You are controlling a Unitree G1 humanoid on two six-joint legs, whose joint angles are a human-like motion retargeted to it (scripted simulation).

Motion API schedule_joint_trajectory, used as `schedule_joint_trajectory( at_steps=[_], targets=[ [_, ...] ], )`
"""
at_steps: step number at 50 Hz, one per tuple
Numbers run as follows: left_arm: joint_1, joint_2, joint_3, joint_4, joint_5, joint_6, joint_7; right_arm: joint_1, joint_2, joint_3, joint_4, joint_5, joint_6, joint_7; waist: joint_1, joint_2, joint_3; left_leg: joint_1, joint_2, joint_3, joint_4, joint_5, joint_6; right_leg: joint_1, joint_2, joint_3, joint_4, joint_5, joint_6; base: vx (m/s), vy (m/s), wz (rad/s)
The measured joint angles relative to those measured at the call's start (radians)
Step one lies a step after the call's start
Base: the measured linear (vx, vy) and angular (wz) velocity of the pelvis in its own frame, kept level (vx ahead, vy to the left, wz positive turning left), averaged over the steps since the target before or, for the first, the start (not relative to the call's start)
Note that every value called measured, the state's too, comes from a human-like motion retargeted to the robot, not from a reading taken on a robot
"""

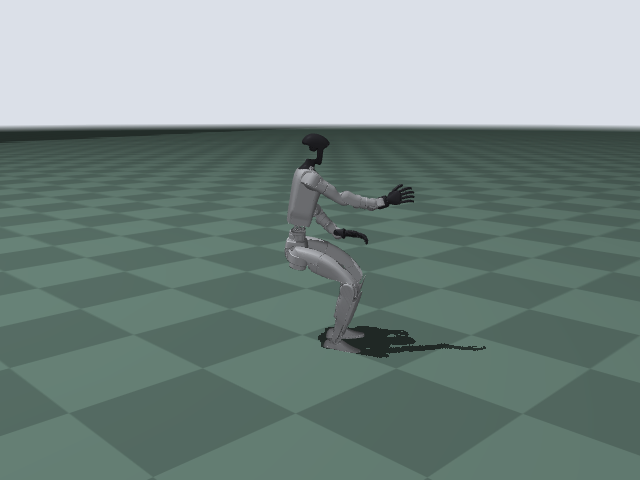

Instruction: Upper body actions

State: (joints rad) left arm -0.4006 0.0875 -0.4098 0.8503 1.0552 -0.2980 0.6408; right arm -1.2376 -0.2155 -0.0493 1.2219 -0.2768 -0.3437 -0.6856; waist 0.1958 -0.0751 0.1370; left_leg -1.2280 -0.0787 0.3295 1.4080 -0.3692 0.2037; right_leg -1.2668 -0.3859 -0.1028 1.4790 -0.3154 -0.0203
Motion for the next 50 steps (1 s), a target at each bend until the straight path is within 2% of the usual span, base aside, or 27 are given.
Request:
schedule_joint_trajectory(
  at_steps=[16, 23, 27, 43, 50],
  targets=[
    [-0.026, 0.01, -0.026, -0.02, 0.001, -0.009, -0.01, -0.044, -0.039, 0.009, 0.055, -0.087, 0.084, -0.037, 0.019, -0.011, 0.015, -0.016, -0.024, 0.0, -0.008, 0.007, 0.0, -0.016, -0.02, 0.004, 0.006, -0.008, 0.003, 0.0, 0.0, 0.0],
    [-0.025, 0.014, -0.03, -0.024, -0.002, -0.01, -0.014, -0.052, -0.053, 0.023, 0.071, -0.129, 0.216, -0.005, 0.019, -0.013, 0.013, -0.017, -0.027, 0.0, -0.009, 0.008, 0.001, -0.017, -0.022, 0.004, 0.006, -0.007, 0.003, 0.0, 0.0, 0.0],
    [-0.025, 0.013, -0.03, -0.024, -0.002, -0.01, -0.015, -0.056, -0.062, 0.029, 0.08, -0.155, 0.261, 0.041, 0.019, -0.013, 0.013, -0.016, -0.028, 0.0, -0.01, 0.008, 0.001, -0.016, -0.023, 0.005, 0.005, -0.006, 0.003, 0.0, 0.0, 0.0],
    [-0.018, 0.007, -0.014, -0.018, 0.008, -0.004, -0.02, -0.059, -0.055, -0.006, 0.1, -0.087, 0.198, 0.131, 0.014, -0.021, 0.014, -0.003, -0.018, 0.001, -0.006, 0.009, 0.001, -0.007, -0.014, 0.007, 0.004, 0.0, -0.001, 0.0, 0.0, 0.0],
    [0.002, 0.012, -0.003, -0.016, 0.004, 0.003, -0.019, -0.005, -0.051, -0.015, 0.011, -0.058, 0.158, 0.121, 0.002, -0.019, 0.0, 0.007, 0.0, 0.001, 0.0, 0.004, 0.001, 0.002, 0.001, 0.005, 0.002, 0.004, -0.003, 0.02, 0.01, -0.05]
  ],
)
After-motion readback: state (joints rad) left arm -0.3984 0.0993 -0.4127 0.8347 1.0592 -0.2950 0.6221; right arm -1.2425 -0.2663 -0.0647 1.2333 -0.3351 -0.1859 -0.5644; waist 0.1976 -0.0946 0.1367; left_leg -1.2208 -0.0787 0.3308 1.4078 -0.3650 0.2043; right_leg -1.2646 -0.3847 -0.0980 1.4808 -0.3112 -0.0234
